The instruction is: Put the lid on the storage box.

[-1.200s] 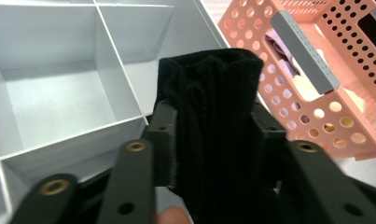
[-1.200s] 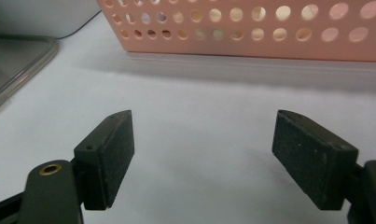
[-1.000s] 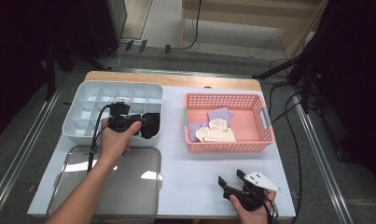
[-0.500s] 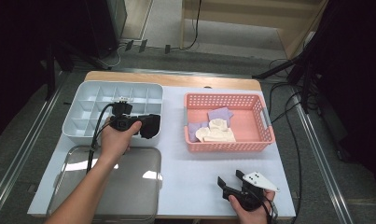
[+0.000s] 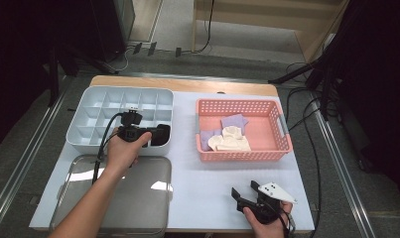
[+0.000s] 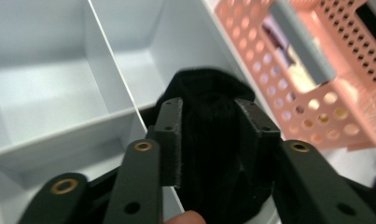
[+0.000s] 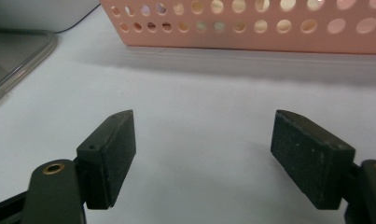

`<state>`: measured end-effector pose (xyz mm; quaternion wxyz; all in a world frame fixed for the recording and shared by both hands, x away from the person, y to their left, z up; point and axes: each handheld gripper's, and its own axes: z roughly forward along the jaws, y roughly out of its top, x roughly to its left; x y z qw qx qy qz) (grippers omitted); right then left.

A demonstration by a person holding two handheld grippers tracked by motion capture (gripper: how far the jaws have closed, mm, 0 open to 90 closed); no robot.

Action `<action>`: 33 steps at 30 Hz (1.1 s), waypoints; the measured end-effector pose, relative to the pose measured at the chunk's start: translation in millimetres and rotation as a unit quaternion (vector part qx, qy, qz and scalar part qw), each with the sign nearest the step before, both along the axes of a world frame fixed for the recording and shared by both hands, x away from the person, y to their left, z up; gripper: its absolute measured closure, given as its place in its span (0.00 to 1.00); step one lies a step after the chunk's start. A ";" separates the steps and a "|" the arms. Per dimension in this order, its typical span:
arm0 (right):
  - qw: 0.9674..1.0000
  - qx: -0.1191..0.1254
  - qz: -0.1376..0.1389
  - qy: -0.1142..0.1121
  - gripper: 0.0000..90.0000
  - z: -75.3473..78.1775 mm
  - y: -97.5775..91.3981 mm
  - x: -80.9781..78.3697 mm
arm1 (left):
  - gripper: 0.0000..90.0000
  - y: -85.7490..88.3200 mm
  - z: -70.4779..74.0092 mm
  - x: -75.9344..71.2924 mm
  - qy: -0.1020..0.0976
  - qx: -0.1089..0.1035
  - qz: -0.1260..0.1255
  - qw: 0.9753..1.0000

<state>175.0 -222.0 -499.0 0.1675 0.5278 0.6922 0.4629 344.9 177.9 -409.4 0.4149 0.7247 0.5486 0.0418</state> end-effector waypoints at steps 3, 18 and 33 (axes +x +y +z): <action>1.000 -0.003 0.000 0.003 0.25 0.2 0.7 0.2 | 0.58 1.7 1.7 2.7 -0.008 -0.013 0.025 1.000; 1.000 -0.005 0.002 0.004 0.25 -0.3 1.9 0.1 | 0.91 -13.3 -13.1 7.1 0.029 0.038 -0.003 0.999; 1.000 -0.009 0.002 0.008 0.26 -0.7 2.9 1.6 | 0.90 -14.9 -17.3 12.9 0.068 0.048 -0.023 0.996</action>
